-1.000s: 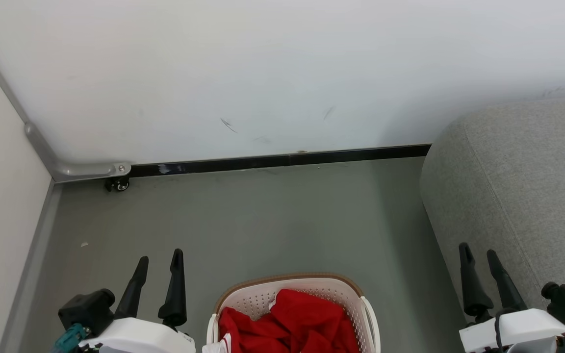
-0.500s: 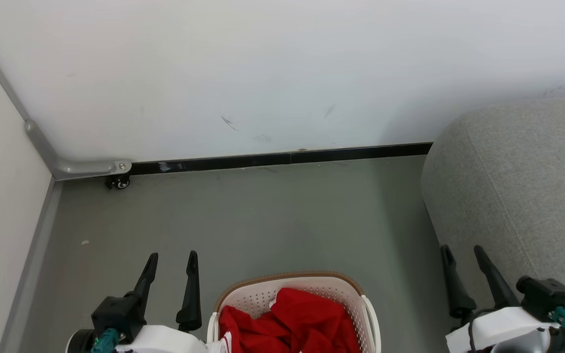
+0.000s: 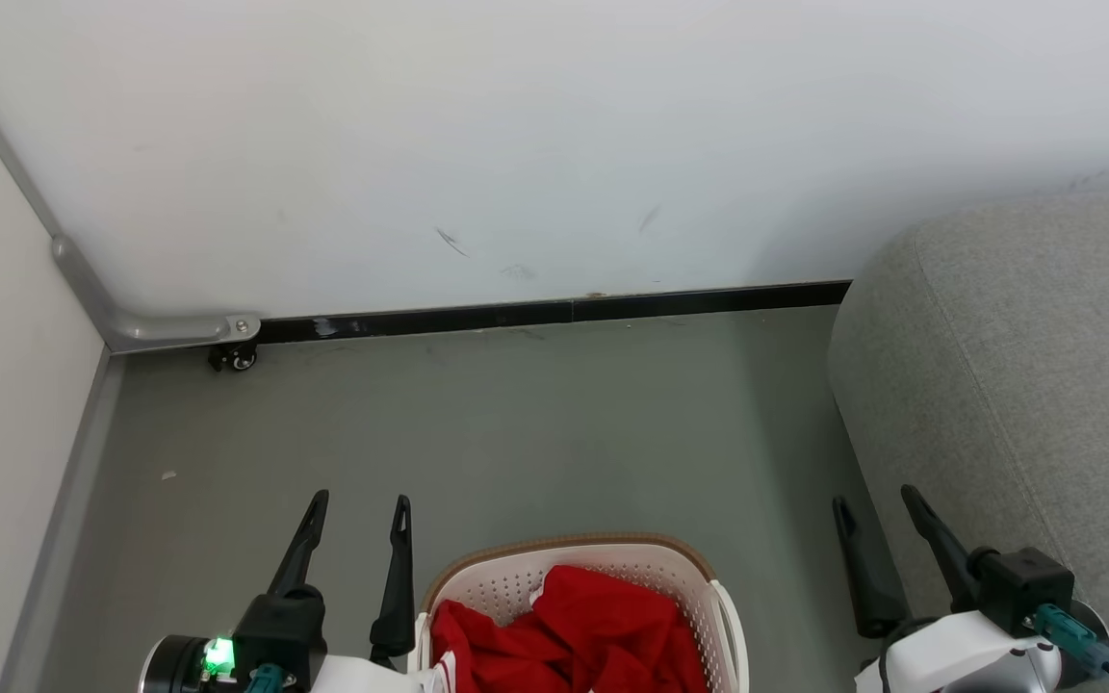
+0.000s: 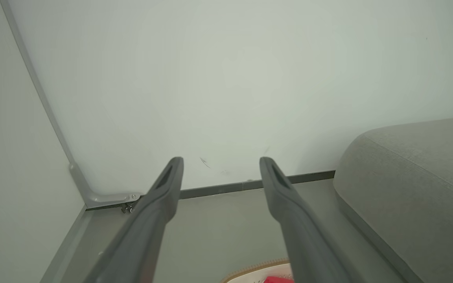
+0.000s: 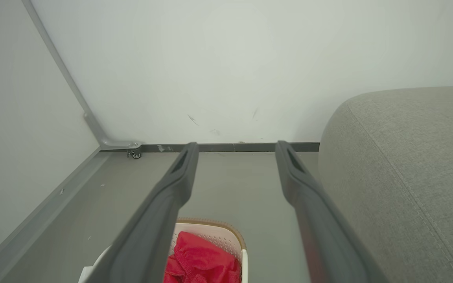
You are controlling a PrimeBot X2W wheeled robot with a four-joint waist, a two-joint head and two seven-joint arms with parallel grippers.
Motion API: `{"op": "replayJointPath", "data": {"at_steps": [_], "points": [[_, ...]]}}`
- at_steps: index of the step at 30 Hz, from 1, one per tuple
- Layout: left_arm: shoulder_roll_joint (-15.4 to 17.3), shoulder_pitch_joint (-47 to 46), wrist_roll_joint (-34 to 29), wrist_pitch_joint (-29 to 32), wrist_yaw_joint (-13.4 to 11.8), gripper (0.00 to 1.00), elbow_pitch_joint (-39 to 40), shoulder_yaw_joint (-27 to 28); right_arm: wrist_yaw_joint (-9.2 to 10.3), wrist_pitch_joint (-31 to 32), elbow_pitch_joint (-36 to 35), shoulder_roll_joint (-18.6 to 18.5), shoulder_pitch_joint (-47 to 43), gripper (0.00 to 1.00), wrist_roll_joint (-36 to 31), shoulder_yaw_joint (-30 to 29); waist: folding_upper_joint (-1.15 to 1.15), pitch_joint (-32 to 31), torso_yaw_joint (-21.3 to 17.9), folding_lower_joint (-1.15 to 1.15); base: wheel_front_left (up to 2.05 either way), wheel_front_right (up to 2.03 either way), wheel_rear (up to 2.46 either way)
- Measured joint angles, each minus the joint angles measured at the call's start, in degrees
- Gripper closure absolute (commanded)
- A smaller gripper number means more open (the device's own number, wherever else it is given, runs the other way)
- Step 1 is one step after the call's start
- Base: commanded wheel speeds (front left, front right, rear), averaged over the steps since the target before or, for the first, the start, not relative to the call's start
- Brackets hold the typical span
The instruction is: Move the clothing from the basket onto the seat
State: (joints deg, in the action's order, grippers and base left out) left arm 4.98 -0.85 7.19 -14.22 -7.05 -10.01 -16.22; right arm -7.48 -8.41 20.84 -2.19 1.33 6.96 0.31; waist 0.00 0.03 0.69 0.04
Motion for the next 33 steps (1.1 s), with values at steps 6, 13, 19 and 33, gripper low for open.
{"op": "replayJointPath", "data": {"at_steps": [6,13,19,33], "points": [[0.0,0.0,-0.1,0.0,0.0,0.0,-1.5,0.2,0.0,-0.2,0.1,0.0,0.0,0.0,0.0,0.0,0.0,0.0,-0.1,0.0,0.0,0.0,0.0],[-0.1,0.0,-0.1,0.0,-0.6,0.0,-3.1,1.0,0.0,-0.7,0.2,0.0,0.0,0.0,0.3,0.0,0.0,0.0,-0.1,-0.01,0.0,0.0,0.0],[-0.3,0.0,-0.1,0.0,-1.0,0.0,-3.5,1.2,0.0,-1.2,0.5,0.0,0.0,0.0,0.4,0.0,0.0,-0.1,-0.1,-0.01,0.0,0.0,0.0],[-0.5,0.0,-0.1,0.0,-1.0,0.0,-3.9,1.2,0.0,-1.4,1.0,0.0,0.0,0.0,0.4,0.0,0.0,-0.4,0.0,-0.01,0.0,0.0,0.0]]}}
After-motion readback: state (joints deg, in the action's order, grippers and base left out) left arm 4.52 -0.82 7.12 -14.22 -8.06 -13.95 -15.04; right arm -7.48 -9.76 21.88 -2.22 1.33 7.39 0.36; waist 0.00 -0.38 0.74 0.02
